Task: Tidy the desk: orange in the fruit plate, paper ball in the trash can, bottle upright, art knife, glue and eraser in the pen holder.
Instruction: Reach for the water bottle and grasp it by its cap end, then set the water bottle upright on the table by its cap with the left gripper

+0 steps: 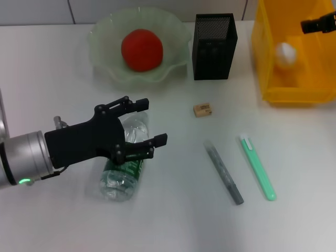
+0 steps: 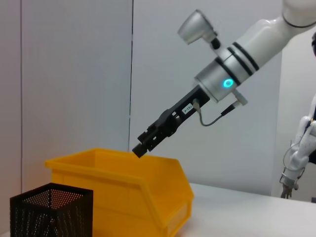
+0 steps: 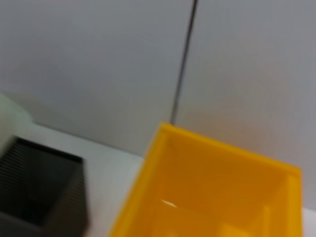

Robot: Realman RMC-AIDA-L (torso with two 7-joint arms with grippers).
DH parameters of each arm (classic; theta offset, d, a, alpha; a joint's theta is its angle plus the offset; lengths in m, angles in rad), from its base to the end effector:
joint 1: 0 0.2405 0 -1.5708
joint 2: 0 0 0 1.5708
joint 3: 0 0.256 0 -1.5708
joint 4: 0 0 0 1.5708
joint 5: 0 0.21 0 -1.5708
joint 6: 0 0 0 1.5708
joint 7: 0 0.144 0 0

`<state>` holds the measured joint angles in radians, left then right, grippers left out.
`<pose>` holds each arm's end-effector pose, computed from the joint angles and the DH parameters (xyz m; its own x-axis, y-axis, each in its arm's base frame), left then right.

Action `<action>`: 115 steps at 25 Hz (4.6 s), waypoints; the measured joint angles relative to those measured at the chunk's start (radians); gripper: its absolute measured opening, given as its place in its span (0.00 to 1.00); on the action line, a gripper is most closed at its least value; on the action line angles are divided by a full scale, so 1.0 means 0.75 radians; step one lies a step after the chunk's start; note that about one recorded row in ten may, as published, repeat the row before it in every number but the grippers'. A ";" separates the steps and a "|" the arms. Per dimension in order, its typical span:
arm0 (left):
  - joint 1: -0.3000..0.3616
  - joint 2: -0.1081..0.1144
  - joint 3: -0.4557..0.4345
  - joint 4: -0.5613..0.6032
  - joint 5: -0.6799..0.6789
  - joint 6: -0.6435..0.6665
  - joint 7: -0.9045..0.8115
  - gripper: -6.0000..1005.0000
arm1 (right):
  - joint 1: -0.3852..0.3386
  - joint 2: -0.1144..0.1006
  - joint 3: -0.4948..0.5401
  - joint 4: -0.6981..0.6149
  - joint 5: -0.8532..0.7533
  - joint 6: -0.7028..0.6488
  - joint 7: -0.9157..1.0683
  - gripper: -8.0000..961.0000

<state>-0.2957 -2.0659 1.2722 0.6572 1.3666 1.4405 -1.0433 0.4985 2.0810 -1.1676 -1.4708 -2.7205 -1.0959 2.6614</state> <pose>-0.2567 0.2837 -0.0342 0.7711 0.1061 0.6279 0.3098 -0.9240 -0.2243 0.2046 0.4100 0.0932 0.7430 -0.5902 -0.3156 -0.5760 -0.3237 -0.7506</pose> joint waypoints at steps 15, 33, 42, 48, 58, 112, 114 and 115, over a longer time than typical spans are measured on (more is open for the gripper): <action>0.360 -0.005 0.357 1.044 0.631 -0.576 -1.331 0.86 | -0.667 0.009 -0.072 -0.206 1.173 -0.108 -1.070 0.88; -0.142 -0.019 0.615 0.964 1.492 -0.628 -2.440 0.86 | -0.580 -0.004 0.320 0.831 1.422 -0.908 -2.088 0.88; -0.215 -0.019 0.550 0.820 1.493 -0.649 -2.445 0.86 | -0.552 -0.002 0.375 0.837 1.313 -0.907 -2.079 0.88; -0.270 -0.019 0.543 0.723 1.493 -0.653 -2.446 0.83 | -0.544 -0.003 0.376 0.839 1.312 -0.900 -2.067 0.88; -0.333 -0.019 0.543 0.622 1.492 -0.671 -2.447 0.77 | -0.545 -0.003 0.379 0.840 1.293 -0.878 -2.047 0.88; 0.009 -0.002 -0.110 0.574 0.386 -0.275 -0.658 0.46 | -0.488 -0.003 0.379 0.771 1.240 -0.877 -1.877 0.88; 0.010 -0.002 -0.132 0.567 0.362 -0.244 -0.626 0.46 | -0.488 -0.003 0.379 0.771 1.240 -0.877 -1.877 0.88; 0.017 -0.002 -0.146 0.561 0.337 -0.219 -0.599 0.45 | -0.488 -0.003 0.379 0.771 1.240 -0.877 -1.877 0.88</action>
<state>-0.2829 -2.0675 1.1626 1.0781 1.6197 1.2765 -1.4927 0.1326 2.0786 -0.8836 -0.8928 -1.7903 -1.7533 1.2533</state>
